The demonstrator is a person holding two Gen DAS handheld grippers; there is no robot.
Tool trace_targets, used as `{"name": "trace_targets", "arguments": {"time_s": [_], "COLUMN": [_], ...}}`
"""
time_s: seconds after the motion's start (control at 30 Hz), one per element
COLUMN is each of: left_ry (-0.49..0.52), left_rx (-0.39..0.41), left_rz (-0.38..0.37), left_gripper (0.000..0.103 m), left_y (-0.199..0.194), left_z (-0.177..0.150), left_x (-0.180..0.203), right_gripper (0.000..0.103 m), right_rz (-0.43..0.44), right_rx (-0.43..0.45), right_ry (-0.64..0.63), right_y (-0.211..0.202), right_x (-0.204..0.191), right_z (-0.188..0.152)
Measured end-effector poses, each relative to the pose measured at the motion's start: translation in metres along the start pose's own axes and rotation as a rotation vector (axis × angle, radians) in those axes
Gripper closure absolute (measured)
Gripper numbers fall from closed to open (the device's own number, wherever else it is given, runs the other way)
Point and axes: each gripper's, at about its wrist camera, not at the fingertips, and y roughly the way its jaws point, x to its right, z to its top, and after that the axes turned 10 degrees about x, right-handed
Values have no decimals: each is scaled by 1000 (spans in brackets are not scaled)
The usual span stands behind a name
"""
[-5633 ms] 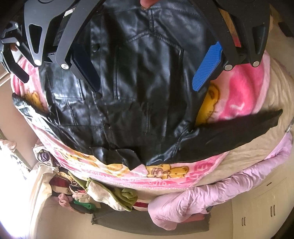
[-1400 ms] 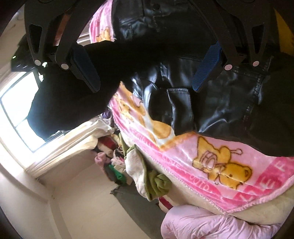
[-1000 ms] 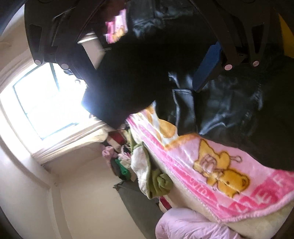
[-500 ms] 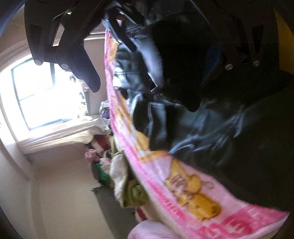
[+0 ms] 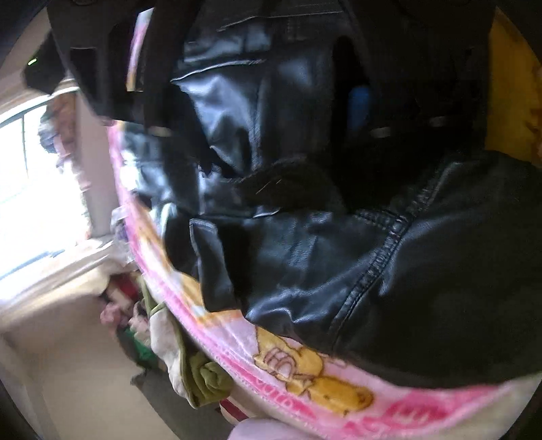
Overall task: Fold large clothes
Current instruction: 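Carry the held sleeve with the right tool across the jacket front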
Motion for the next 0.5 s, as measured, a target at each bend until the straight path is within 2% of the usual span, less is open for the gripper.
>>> {"name": "trace_targets", "arguments": {"time_s": [0.03,0.07,0.17,0.23,0.3,0.37,0.43,0.5], "left_ry": [9,12,55,111,180,219,235,209], "left_rx": [8,15,59,111,201,281,326,329], "left_rz": [-6,-20,-66,-96,-175,-239,-256,-249], "left_gripper": [75,81,86,88,95,95,95,95], "left_y": [-3,-4,-15,-27,-51,-70,-80,-81], "left_z": [0,0,2,3,4,5,7,10], "left_x": [2,3,14,27,43,53,54,48], "right_gripper": [9,9,11,18,34,40,40,40], "right_rz": [-22,-46,-102,-138,-181,-222,-249,-272], "right_rx": [15,32,78,100,117,133,149,154], "right_ry": [12,25,61,73,73,75,86,89], "right_y": [-5,-10,-24,-32,-37,-40,-41,-38], "right_x": [8,16,38,51,64,75,85,92], "right_z": [2,4,10,14,20,28,34,40]}}
